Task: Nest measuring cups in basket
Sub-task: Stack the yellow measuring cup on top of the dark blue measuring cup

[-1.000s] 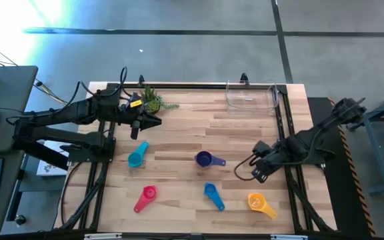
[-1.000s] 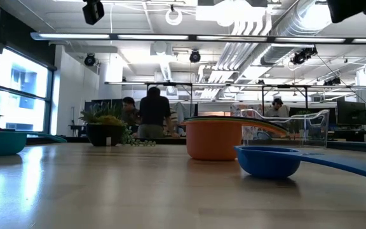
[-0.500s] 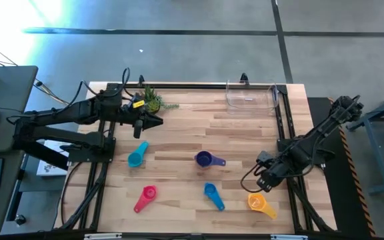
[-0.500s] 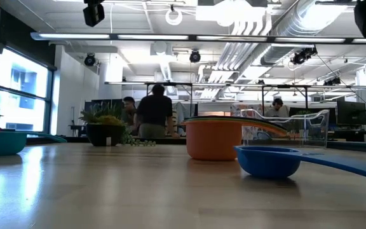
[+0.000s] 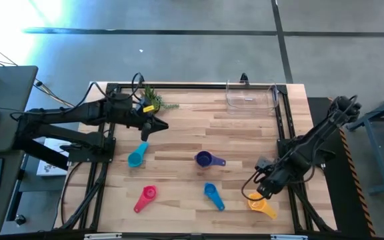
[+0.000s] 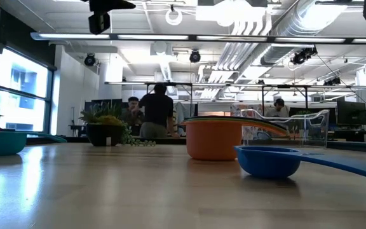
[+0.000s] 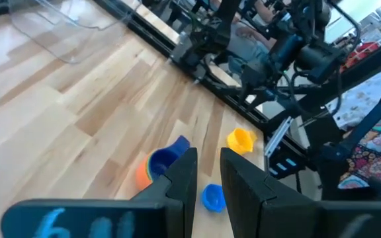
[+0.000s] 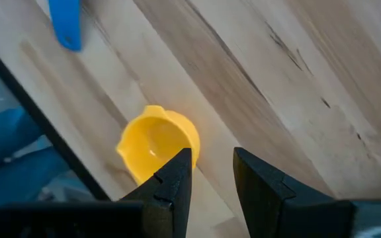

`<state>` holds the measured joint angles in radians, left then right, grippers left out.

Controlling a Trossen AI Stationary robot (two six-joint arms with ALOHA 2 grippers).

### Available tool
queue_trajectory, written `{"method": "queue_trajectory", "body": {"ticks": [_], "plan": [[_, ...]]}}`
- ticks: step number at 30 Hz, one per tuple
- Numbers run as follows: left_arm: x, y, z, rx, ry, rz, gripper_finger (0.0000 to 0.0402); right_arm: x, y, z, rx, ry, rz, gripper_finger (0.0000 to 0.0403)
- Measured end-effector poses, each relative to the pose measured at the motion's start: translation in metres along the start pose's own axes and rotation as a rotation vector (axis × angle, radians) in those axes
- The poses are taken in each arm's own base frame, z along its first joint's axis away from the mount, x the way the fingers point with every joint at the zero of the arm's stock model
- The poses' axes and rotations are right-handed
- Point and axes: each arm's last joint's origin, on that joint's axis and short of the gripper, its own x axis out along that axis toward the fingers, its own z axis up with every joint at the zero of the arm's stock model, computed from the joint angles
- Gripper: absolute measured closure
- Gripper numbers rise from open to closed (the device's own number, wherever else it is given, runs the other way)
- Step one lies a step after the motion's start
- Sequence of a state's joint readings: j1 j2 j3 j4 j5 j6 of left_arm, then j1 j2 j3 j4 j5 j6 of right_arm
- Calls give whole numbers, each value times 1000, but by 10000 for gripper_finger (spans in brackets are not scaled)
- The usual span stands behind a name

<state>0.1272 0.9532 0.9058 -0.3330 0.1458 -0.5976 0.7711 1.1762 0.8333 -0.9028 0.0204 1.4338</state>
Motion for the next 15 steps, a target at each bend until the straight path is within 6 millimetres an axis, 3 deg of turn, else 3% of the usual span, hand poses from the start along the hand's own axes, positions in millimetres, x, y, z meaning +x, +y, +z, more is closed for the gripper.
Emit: {"method": "queue_trajectory", "body": {"ticks": [15], "plan": [[2, -11, -2, -4, -24, -42, 344, 43, 20, -16, -101, 47, -84, 299]]}}
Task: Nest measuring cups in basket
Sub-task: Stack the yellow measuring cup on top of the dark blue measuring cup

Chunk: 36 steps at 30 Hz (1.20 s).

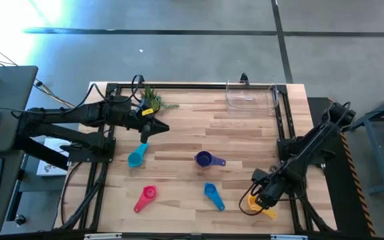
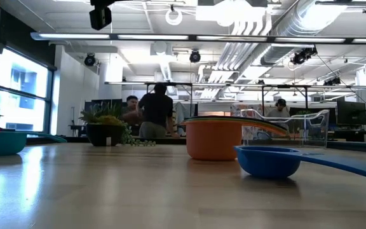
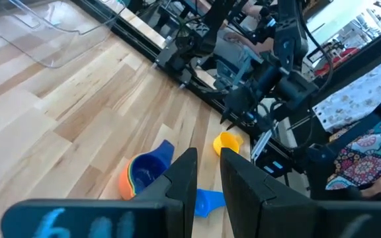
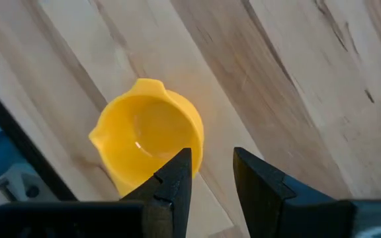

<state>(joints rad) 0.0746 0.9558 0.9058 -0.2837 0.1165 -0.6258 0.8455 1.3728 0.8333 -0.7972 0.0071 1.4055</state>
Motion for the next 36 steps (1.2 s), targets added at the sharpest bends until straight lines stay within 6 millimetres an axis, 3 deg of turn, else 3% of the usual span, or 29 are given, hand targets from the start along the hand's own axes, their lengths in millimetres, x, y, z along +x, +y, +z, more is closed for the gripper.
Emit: {"method": "queue_trajectory", "body": {"ticks": [20, 23, 28, 36], "plan": [[0, 0, 0, 0, 2, 3, 344, 34, 10, 0, -25, 51, -67, 302], [0, 0, 0, 0, 3, 4, 344, 35, 10, 0, -25, 52, -73, 322], [0, 1, -1, -1, 7, 7, 344, 35, 11, 2, -20, 55, -69, 392], [0, 2, -3, -4, 27, 21, 344, 34, 10, 11, -8, 90, -58, 398]]}}
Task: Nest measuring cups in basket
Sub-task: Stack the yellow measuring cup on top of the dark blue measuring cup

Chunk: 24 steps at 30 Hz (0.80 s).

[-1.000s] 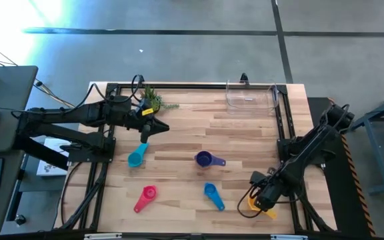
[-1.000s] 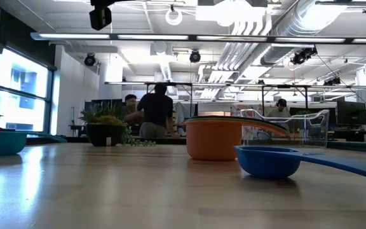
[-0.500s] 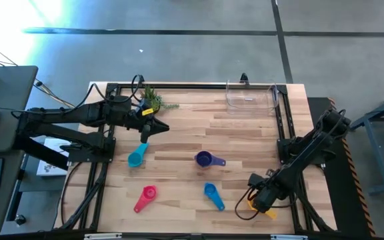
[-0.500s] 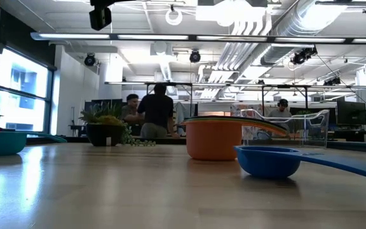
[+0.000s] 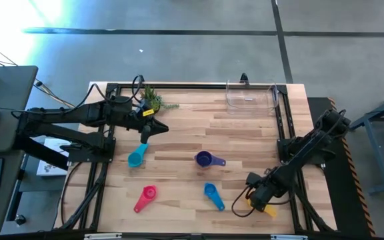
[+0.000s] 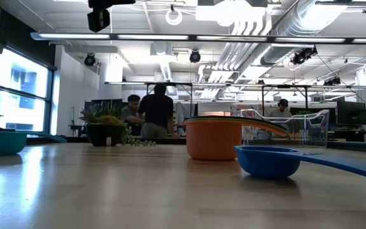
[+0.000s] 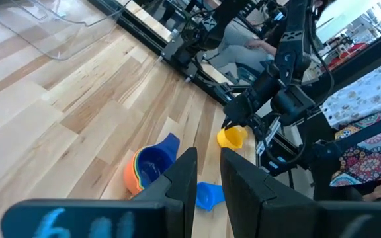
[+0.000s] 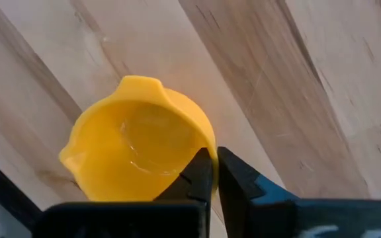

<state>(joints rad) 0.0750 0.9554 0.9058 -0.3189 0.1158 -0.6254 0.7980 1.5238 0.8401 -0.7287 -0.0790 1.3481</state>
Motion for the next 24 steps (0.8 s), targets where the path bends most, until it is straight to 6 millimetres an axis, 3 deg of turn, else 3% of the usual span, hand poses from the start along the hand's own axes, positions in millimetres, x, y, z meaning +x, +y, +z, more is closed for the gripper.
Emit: {"method": "queue_trajectory", "body": {"ticks": [10, 24], "plan": [[0, 0, 0, 0, 1, 1, 344, -29, 6, 36, -104, -57, -10, 400], [0, 0, 0, -2, 0, 0, 344, -91, -19, 137, -362, -289, -32, 402]]}}
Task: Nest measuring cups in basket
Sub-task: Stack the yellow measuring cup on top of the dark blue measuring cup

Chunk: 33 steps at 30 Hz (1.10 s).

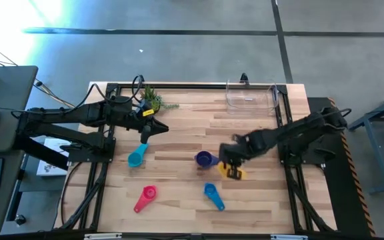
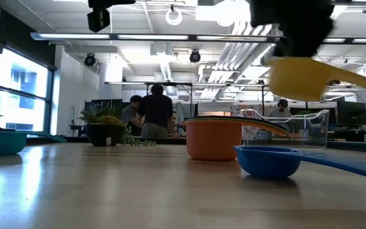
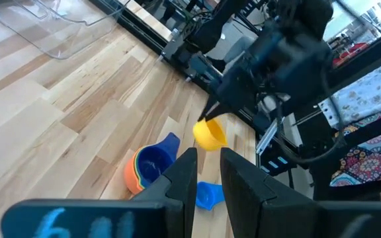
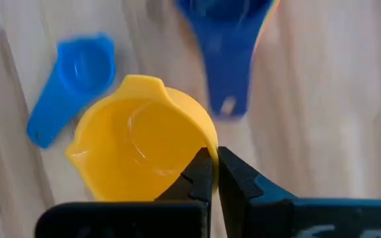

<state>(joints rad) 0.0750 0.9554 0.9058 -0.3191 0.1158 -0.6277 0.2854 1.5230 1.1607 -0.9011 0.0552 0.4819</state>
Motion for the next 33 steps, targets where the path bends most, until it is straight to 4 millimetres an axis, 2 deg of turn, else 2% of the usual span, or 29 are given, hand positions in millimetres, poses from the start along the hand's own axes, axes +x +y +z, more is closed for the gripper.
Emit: {"method": "queue_trajectory", "body": {"ticks": [5, 9, 15, 21, 33], "plan": [[0, 0, 0, 0, -3, 4, 344, -19, -20, 35, -118, -110, -11, 402], [0, 1, 1, 0, -22, 29, 344, -28, -28, 65, -217, -182, -42, 402], [0, 1, 1, 0, -26, 34, 344, -23, -27, 102, -314, -170, -41, 403], [0, 1, 0, 7, -22, 37, 344, -5, -24, 112, -321, -13, -59, 403], [0, 2, -1, 8, -9, 48, 344, 26, -21, 118, -304, 37, -14, 403]]}}
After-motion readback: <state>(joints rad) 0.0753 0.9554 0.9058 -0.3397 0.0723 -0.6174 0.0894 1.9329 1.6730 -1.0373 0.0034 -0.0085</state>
